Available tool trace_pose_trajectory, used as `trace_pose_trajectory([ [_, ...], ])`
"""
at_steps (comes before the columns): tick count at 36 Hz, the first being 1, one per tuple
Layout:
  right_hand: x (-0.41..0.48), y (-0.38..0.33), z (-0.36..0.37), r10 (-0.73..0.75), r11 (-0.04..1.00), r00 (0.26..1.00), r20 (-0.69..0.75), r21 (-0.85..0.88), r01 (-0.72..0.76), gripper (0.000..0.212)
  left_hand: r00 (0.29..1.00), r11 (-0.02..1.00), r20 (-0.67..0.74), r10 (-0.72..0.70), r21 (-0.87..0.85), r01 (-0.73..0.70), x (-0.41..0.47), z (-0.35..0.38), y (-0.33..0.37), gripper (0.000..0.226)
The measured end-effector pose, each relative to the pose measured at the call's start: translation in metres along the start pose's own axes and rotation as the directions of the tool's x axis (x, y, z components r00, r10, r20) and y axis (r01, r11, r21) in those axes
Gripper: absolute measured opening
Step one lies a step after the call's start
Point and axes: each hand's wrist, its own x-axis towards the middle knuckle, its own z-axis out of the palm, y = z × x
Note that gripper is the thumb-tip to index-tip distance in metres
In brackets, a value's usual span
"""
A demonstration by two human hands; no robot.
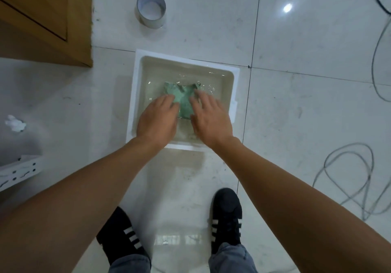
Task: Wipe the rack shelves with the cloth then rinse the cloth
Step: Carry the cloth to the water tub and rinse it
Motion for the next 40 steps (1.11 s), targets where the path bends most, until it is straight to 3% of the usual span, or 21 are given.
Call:
trace_pose_trajectory([
  [3, -0.008, -0.001, 0.0, -0.11, 0.99, 0.966, 0.236, -0.061, 0.127, 0.057, 0.983, 0.994, 0.169, 0.073, 0.063, -0.085, -0.005, 0.002, -0.006, 0.041],
  [5, -0.01, -0.001, 0.005, -0.037, 0.995, 0.913, 0.406, -0.072, 0.072, 0.064, 0.969, 0.992, 0.24, 0.051, 0.099, -0.077, -0.005, 0.002, -0.009, 0.05],
  [7, -0.009, 0.0, 0.01, 0.022, 0.998, 0.882, 0.47, -0.055, 0.005, 0.066, 0.965, 0.99, 0.26, 0.028, 0.128, -0.063, -0.005, 0.004, -0.009, 0.055],
  [14, -0.004, -0.004, 0.017, 0.024, 1.0, 0.866, 0.5, -0.027, -0.012, 0.068, 0.966, 0.975, 0.26, -0.003, 0.215, -0.055, 0.005, 0.011, -0.005, 0.063],
  [21, -0.004, 0.0, 0.017, 0.008, 0.999, 0.856, 0.517, -0.049, 0.021, 0.069, 0.932, 0.981, 0.353, -0.079, 0.191, 0.011, 0.005, 0.015, -0.008, 0.061],
  [40, -0.01, -0.004, 0.022, -0.026, 0.993, 0.828, 0.56, -0.08, 0.085, 0.072, 0.872, 0.978, 0.481, -0.095, 0.209, -0.009, 0.001, 0.018, -0.012, 0.062],
])
